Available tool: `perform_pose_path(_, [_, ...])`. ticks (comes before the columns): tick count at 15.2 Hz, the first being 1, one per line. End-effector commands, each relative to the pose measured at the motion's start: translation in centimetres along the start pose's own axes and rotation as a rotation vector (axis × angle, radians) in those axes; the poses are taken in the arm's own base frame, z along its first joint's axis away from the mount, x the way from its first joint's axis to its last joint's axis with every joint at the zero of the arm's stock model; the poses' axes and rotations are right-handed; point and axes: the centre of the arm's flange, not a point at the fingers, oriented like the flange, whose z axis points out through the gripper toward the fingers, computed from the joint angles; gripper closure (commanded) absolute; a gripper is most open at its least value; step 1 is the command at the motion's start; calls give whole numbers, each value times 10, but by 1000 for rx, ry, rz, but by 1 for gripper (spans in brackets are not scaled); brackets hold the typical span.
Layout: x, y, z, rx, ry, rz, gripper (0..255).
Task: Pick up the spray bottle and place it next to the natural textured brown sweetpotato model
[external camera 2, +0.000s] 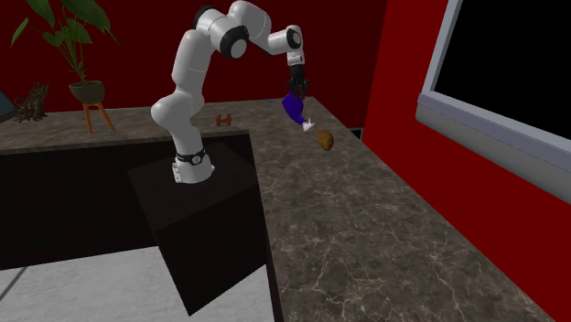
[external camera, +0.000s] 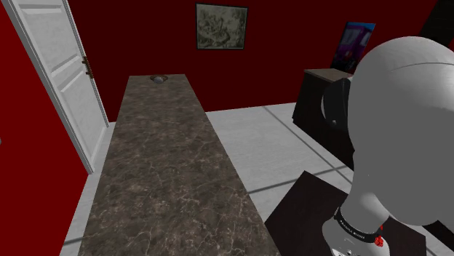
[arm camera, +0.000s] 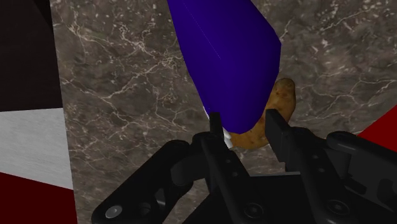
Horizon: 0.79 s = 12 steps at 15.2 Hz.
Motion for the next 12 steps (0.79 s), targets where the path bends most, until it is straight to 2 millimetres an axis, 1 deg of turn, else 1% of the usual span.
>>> perform_pose_path(1, [-4, -1, 10, 1, 0, 0, 255])
perform_pose_path(12, [-24, -8, 64, 1, 0, 0, 255])
